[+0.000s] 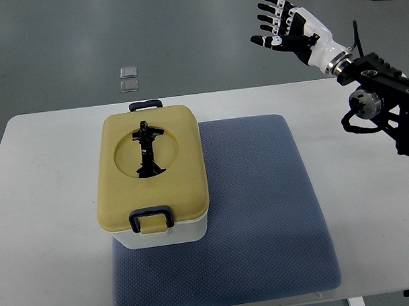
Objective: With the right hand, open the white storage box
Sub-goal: 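Swing the right hand over the yellow lid toward its black handle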
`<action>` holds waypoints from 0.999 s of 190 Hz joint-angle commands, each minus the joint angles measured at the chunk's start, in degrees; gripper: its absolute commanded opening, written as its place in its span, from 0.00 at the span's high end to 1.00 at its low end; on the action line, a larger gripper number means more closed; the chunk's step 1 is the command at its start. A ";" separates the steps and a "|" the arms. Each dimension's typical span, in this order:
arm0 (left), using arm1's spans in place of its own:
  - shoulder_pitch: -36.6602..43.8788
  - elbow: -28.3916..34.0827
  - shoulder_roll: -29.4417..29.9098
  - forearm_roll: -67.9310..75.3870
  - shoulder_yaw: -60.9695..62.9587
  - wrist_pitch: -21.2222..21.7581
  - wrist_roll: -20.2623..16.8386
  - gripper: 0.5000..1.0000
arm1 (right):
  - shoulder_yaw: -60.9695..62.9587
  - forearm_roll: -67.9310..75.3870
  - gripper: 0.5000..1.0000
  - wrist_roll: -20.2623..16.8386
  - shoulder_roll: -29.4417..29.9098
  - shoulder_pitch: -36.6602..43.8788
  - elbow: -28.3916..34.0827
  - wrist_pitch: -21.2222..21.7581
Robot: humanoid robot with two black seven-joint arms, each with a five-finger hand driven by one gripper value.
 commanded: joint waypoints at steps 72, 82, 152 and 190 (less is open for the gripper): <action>0.01 -0.01 0.00 -0.01 0.00 0.06 -0.01 0.00 | -9.27 -40.56 0.14 2.41 0.89 25.20 17.44 5.94; 0.01 -0.01 0.00 -0.01 0.00 0.06 -0.01 0.00 | -9.36 -46.19 0.14 2.41 3.71 26.34 17.70 6.20; 0.01 -0.01 0.00 -0.01 0.00 0.06 -0.01 0.00 | -10.15 -68.33 0.15 4.53 13.28 32.14 19.72 10.68; 0.01 -0.01 0.00 -0.01 0.00 0.06 -0.01 0.00 | -16.48 -70.09 0.17 4.53 15.13 33.38 19.72 10.07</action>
